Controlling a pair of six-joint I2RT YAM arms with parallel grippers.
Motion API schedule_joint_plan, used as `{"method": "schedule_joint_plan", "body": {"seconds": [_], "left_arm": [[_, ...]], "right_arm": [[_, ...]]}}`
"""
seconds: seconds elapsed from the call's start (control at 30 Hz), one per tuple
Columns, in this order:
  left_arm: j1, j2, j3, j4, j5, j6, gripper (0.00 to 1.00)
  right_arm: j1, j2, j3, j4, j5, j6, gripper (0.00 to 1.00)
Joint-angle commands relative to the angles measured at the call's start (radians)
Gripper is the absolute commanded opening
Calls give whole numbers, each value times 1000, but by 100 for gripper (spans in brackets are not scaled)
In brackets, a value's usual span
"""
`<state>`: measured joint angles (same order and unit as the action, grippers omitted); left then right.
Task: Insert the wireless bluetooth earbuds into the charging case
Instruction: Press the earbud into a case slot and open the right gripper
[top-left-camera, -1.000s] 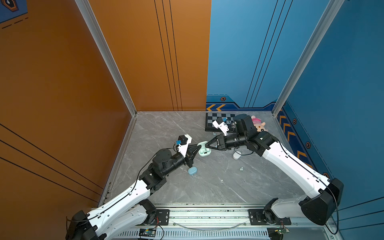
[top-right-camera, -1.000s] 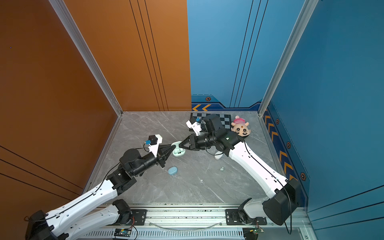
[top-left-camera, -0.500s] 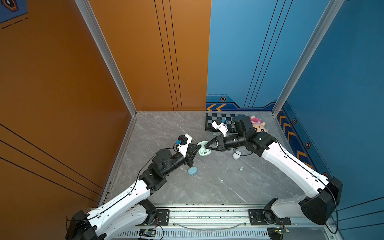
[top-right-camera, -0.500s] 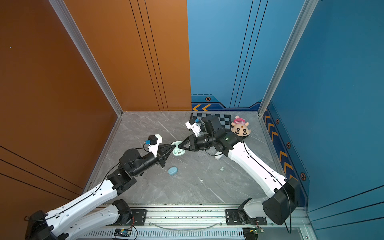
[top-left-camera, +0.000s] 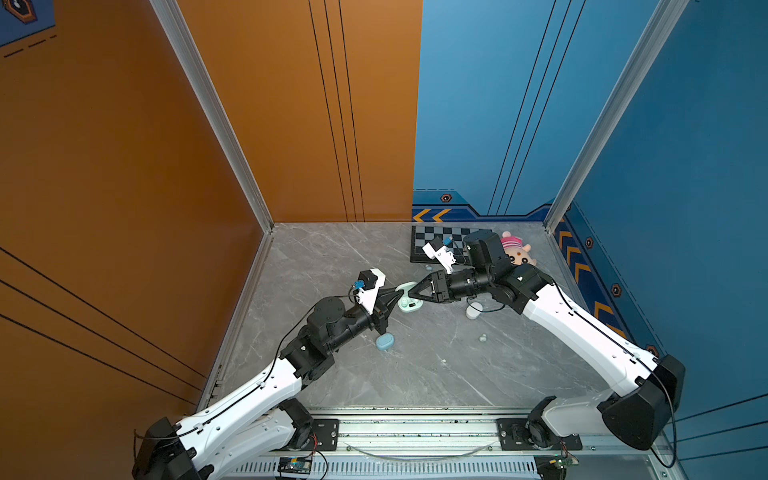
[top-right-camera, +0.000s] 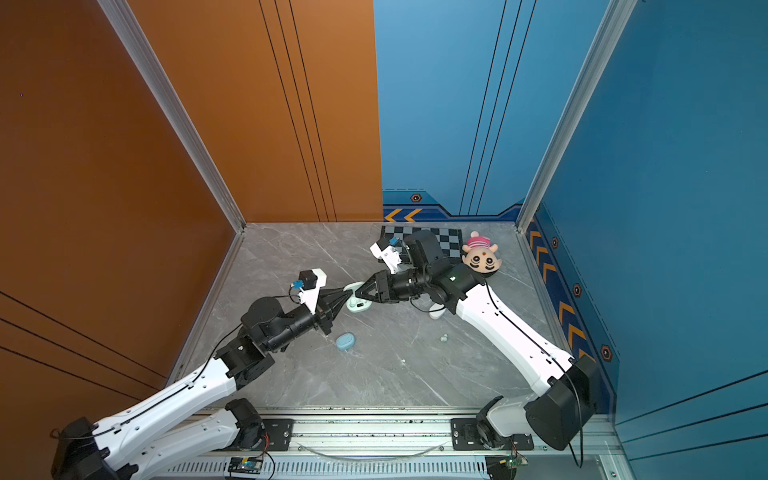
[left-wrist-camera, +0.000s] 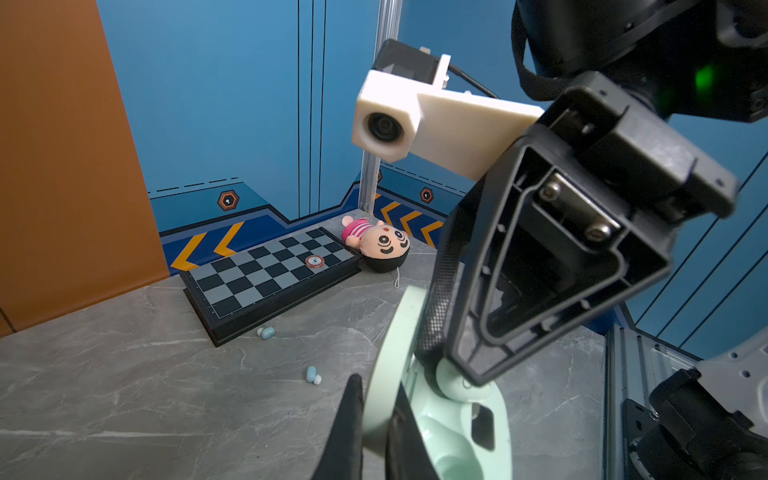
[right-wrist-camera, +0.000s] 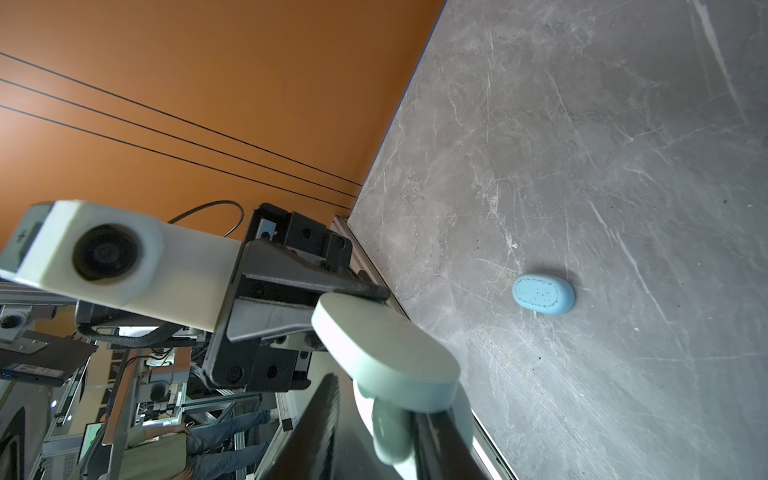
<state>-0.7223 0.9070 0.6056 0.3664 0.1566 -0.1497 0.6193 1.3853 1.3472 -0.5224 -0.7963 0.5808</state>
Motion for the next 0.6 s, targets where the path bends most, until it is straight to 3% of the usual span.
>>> {"method": "schedule_joint_plan", "body": {"seconds": [0.0,0.57], "left_arm": [[-21,-8,50,48,7,7,0],[-29,-17,43,48,-8,16,0]], "right_arm": [[-12,-7,26,-14,67,-20,35],[-89,-85,105,-14,126,-28,35]]}}
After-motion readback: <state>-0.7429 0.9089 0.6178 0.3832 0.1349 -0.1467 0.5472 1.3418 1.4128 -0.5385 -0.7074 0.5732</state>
